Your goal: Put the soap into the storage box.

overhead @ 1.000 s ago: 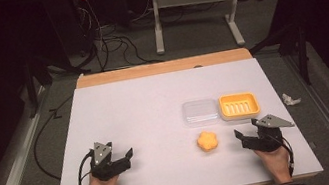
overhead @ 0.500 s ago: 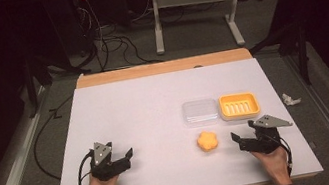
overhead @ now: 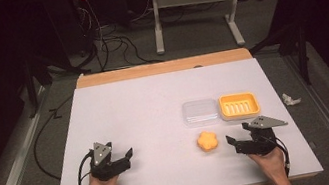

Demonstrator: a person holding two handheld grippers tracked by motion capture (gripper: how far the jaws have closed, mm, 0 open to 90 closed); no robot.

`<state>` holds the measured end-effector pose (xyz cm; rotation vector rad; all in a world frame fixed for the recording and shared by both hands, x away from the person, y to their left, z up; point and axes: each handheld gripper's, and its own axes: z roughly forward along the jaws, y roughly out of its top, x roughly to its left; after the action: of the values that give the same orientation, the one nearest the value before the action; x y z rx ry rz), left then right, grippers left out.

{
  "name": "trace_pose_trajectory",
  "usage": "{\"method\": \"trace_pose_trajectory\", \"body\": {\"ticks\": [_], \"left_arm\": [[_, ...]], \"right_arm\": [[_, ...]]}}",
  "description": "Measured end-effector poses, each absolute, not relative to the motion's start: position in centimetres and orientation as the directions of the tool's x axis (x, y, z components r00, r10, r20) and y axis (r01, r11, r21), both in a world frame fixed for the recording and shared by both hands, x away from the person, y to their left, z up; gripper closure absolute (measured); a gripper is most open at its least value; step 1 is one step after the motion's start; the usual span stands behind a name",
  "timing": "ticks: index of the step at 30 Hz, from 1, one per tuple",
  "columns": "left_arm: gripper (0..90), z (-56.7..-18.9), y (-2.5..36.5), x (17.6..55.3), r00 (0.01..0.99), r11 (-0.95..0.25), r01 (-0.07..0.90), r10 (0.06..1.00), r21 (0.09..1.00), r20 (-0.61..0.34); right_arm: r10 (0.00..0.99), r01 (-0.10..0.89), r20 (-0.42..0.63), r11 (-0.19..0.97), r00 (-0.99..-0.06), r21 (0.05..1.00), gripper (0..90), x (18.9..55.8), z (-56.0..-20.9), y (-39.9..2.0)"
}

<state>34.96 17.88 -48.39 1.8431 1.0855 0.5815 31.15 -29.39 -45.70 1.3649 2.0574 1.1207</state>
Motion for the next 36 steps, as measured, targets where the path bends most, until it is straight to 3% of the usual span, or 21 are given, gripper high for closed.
{"method": "trace_pose_trajectory", "body": {"ticks": [24, 36], "left_arm": [[18.1, -48.4, 17.9, 35.0, 0.504, -0.215, 0.445, 0.863, 0.869, -0.044], [18.1, -48.4, 17.9, 35.0, 0.505, -0.216, 0.446, 0.862, 0.869, -0.045]], "right_arm": [[0.845, 0.572, 0.085, 0.279, -0.527, 0.772, 22.0, 32.0, -44.2, -25.6], [0.820, 0.608, 0.057, 0.374, -0.570, 0.700, 21.9, 33.1, -44.4, -23.0]]}}
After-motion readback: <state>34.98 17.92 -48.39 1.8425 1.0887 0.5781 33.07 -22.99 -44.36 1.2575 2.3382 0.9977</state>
